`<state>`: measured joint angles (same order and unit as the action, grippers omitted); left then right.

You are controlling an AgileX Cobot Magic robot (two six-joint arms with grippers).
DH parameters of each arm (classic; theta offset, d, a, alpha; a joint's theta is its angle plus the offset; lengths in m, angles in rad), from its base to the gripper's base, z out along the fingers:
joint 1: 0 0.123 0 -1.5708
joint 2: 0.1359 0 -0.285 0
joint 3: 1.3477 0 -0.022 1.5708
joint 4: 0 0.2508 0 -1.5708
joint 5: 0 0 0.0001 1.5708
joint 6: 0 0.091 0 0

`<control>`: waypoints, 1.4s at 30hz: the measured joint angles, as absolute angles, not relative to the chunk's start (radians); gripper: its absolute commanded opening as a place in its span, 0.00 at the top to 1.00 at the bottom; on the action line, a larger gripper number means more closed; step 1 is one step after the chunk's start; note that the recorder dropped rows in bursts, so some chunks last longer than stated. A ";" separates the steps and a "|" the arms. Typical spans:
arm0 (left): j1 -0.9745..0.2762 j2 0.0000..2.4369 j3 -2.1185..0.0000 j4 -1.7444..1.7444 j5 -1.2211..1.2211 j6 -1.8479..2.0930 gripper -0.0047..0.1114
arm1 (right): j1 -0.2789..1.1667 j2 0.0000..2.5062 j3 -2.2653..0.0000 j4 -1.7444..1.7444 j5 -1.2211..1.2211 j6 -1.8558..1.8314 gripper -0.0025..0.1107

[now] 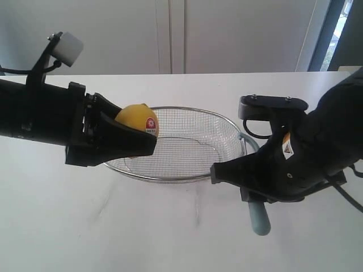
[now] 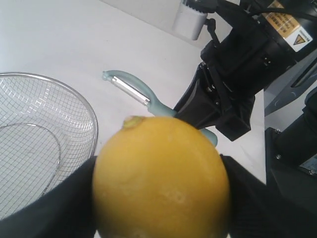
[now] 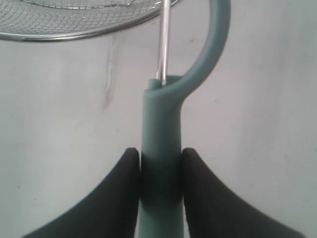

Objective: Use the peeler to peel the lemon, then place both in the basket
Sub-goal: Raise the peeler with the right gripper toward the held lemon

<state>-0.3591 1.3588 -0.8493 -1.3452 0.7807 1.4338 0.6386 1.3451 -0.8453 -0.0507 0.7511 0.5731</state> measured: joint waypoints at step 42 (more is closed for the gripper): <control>-0.359 1.359 -0.849 -1.345 0.777 1.442 0.96 | 0.356 1.345 -0.845 0.687 0.851 -0.412 0.98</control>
